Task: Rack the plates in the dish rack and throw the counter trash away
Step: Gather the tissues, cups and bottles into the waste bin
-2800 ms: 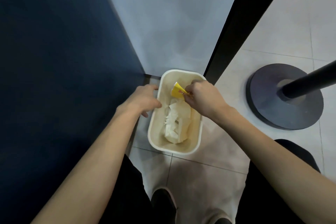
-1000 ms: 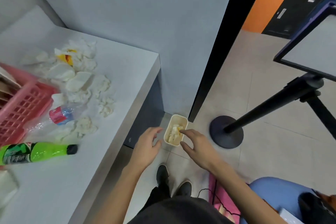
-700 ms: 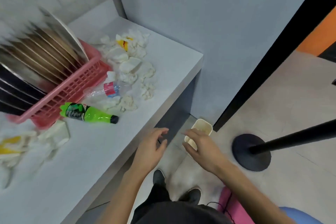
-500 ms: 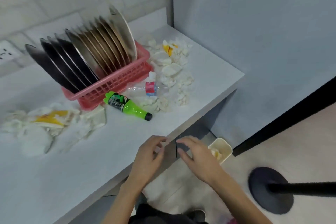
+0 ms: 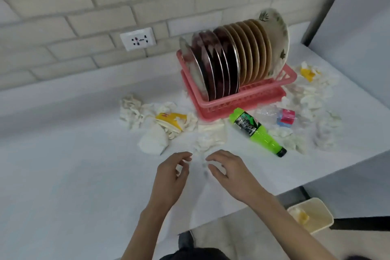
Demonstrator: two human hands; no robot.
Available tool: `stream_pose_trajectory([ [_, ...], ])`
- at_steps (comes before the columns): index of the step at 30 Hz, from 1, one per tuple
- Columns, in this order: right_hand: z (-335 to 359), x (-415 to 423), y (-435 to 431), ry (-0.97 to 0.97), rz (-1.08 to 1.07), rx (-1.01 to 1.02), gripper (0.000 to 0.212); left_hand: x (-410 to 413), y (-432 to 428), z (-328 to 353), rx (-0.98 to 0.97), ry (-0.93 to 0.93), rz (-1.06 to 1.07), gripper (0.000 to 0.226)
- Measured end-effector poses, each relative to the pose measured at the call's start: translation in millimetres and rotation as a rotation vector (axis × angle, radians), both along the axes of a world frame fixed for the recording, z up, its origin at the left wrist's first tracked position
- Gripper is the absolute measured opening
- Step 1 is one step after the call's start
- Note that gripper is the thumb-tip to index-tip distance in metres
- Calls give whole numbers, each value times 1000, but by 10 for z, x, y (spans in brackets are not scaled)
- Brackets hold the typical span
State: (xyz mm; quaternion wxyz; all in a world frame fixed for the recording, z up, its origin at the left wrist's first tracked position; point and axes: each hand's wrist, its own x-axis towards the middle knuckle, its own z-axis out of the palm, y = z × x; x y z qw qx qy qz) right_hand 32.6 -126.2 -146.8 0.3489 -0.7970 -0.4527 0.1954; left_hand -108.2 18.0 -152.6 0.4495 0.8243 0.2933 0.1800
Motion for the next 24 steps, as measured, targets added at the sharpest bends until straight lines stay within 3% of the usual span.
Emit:
stream_pose_trajectory([
  [13,65,-207,1391,-54,-11,27,19,-433,1363,-165,84,84,68,33],
  [19,73,141,1851,-212,-38,-82,36,-88,1570,-231,96,349,69,78],
  [24,85,278,2175,-399,34,-289,40,69,1605,-319,153,503,21,93],
])
